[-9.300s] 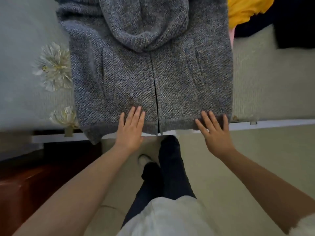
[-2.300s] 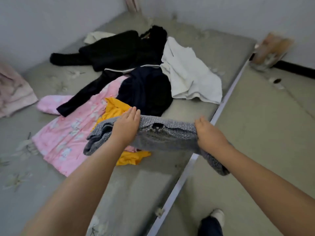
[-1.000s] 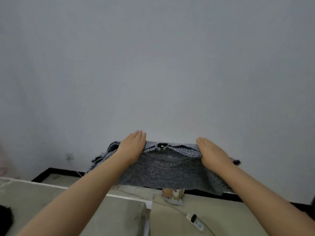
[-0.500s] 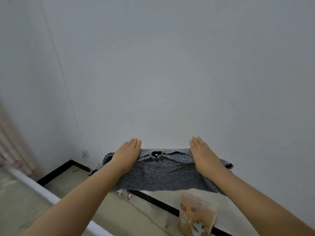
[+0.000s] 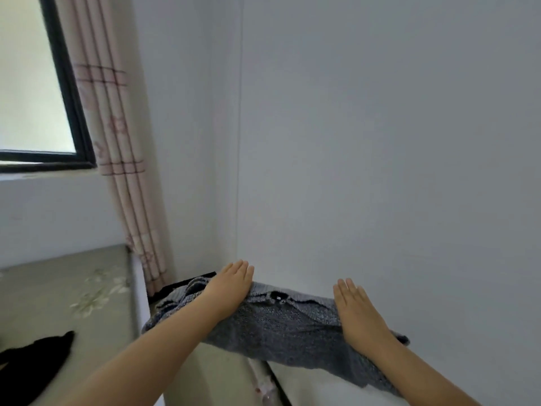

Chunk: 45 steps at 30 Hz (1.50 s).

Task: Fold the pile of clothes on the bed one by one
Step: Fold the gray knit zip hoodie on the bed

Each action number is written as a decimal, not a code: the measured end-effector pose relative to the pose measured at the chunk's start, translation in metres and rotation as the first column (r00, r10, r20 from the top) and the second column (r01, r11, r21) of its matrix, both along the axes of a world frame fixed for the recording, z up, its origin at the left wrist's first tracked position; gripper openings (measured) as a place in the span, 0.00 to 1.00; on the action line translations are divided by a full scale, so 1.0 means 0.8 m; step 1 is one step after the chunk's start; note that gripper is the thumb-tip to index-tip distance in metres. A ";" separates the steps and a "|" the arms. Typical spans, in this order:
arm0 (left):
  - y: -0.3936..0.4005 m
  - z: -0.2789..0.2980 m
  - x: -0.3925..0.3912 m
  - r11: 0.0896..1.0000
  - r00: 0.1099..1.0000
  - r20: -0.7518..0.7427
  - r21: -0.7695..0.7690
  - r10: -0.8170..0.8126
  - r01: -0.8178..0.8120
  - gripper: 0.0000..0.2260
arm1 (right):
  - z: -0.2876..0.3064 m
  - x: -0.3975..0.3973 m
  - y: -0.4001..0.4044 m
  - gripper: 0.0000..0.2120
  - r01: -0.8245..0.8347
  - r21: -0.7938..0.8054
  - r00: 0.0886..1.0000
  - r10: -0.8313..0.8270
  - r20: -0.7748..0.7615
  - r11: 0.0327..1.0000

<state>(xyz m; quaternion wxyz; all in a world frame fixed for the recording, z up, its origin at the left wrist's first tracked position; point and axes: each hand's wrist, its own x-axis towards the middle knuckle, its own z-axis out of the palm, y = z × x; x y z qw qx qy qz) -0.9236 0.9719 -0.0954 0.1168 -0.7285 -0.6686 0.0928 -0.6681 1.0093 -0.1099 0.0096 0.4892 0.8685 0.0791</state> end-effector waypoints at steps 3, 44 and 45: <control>0.028 0.004 -0.045 0.992 0.992 0.012 0.026 0.126 -0.127 0.25 | 0.014 -0.053 0.068 0.32 -0.134 0.012 0.991 0.134 -0.004 0.991; 0.203 -0.161 -0.914 0.440 0.453 0.011 -0.265 0.891 -0.858 0.25 | -0.147 -1.123 0.468 0.31 -0.857 -0.270 0.461 0.887 -0.022 0.439; 0.207 -0.166 -0.939 0.423 0.441 -0.005 -0.274 0.897 -0.864 0.25 | -0.152 -1.153 0.474 0.31 -0.860 -0.281 0.451 0.892 -0.029 0.426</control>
